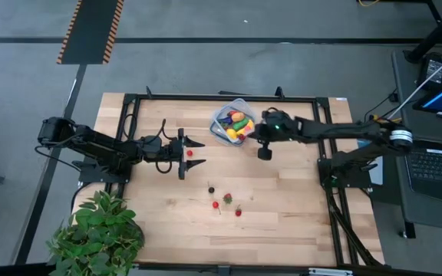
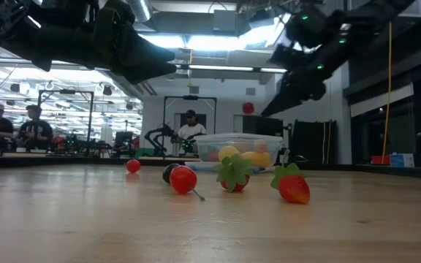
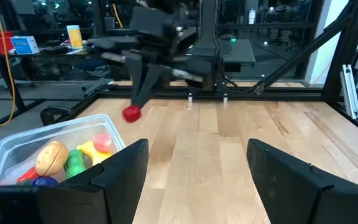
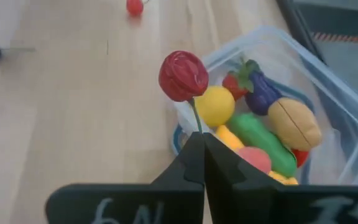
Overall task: Pick and placing Produce into tupperware
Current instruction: Put the top right red cherry into the transparent container
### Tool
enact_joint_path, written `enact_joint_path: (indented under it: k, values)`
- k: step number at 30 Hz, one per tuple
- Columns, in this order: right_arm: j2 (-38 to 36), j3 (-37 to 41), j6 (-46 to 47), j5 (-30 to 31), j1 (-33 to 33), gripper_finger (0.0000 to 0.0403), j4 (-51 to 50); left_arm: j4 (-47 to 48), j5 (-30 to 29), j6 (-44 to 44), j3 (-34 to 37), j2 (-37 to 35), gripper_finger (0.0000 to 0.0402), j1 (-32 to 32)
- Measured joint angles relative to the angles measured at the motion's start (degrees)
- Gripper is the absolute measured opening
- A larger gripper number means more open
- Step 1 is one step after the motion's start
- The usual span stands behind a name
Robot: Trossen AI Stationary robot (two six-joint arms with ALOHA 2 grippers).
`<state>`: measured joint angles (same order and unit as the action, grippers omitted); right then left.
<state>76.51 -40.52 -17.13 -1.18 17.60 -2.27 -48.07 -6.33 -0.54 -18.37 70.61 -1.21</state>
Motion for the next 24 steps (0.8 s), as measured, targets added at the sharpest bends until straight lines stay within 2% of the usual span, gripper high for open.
enact_joint_path:
  k: [7,12,24]
  values:
    - [8.9,-11.8,-5.5,-3.6,4.7,0.0000,-9.3,0.0,0.0,0.0,0.0,0.0,0.0267,0.0]
    - [15.1,-21.8,-9.8,-4.1,6.7,0.0000,-20.1,0.1,0.0,0.0,0.0,0.0,0.0267,0.0]
    - [30.8,-43.6,-19.2,-3.9,7.6,0.0000,-42.5,0.1,0.0,0.0,0.0,0.0,0.0267,0.0]
